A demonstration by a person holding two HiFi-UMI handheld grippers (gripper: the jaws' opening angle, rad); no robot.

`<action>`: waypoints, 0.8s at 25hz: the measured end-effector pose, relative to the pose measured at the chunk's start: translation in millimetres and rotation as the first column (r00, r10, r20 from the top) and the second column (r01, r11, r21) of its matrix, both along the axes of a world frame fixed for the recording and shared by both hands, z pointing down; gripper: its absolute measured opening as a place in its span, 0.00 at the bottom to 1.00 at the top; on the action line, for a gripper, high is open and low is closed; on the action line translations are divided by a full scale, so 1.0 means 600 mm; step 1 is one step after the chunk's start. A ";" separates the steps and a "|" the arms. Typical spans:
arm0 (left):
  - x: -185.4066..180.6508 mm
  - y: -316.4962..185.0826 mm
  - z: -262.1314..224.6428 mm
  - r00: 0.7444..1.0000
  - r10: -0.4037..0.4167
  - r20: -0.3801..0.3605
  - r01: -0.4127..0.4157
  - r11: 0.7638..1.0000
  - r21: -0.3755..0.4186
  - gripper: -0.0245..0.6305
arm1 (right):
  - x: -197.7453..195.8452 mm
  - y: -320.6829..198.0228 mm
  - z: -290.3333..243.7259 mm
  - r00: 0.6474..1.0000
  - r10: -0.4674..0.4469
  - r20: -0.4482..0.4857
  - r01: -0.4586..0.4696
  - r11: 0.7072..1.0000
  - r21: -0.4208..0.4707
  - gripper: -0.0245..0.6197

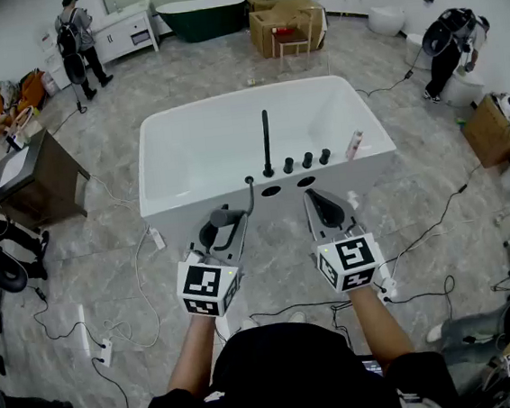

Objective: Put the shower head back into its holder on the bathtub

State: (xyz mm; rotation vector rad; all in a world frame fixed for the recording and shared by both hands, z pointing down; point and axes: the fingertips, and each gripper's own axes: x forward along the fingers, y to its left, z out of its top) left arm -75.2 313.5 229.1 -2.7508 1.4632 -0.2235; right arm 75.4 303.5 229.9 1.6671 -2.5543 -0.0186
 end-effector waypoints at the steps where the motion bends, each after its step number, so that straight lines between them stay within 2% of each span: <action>1: 0.001 0.004 0.000 1.000 0.001 -0.005 -0.001 1.000 -0.011 0.26 | -0.001 0.001 0.004 1.000 -0.002 0.006 0.003 1.000 -0.014 0.07; 7: 0.016 0.009 -0.002 1.000 -0.008 -0.020 0.007 1.000 -0.020 0.26 | 0.013 0.003 0.016 1.000 0.001 -0.002 -0.001 0.999 -0.044 0.07; 12: 0.042 0.017 0.007 1.000 -0.027 -0.005 0.027 0.999 -0.025 0.26 | 0.047 0.011 0.027 1.000 0.009 -0.009 -0.009 0.998 -0.059 0.07; 20: 0.102 0.036 0.030 0.999 -0.049 0.005 0.049 0.998 -0.025 0.26 | 0.100 0.027 0.051 0.997 -0.045 0.055 0.050 0.995 -0.090 0.08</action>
